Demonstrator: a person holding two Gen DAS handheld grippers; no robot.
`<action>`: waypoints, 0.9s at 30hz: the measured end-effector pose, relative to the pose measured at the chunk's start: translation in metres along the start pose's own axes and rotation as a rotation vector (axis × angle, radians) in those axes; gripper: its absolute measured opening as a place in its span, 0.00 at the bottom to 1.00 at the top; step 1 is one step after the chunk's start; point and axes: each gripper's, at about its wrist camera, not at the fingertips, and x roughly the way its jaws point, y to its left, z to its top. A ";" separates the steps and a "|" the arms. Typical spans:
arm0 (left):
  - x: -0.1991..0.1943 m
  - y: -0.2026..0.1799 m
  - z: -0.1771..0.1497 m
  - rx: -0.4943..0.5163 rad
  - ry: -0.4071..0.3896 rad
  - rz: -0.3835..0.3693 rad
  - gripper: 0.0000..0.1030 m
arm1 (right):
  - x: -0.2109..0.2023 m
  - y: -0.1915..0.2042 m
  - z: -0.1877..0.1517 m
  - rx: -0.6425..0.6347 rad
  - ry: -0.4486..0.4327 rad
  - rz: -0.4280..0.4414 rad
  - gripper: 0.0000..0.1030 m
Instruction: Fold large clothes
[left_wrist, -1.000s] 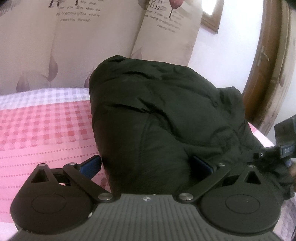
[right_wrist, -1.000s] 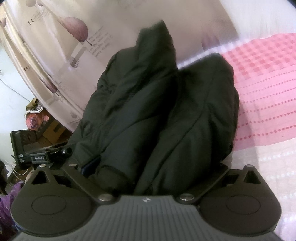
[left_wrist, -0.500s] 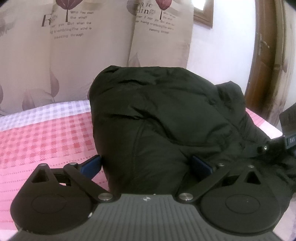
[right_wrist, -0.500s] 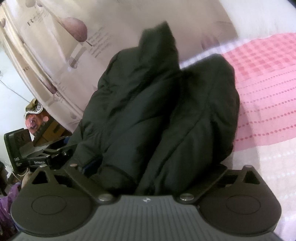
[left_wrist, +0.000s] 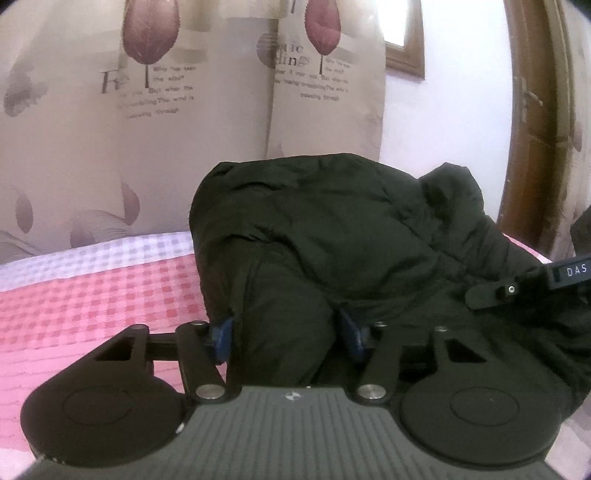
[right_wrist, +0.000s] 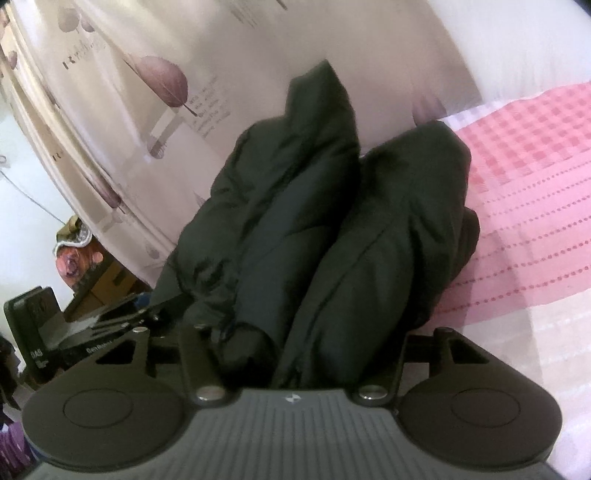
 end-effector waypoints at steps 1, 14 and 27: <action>-0.003 0.001 0.001 -0.002 0.001 0.006 0.52 | 0.000 0.002 -0.001 0.004 -0.004 0.006 0.53; -0.060 0.023 0.001 -0.060 0.004 0.112 0.37 | 0.014 0.047 -0.013 0.014 0.004 0.105 0.51; -0.127 0.024 0.004 -0.116 -0.062 0.103 0.06 | 0.013 0.085 -0.034 -0.034 0.039 0.162 0.48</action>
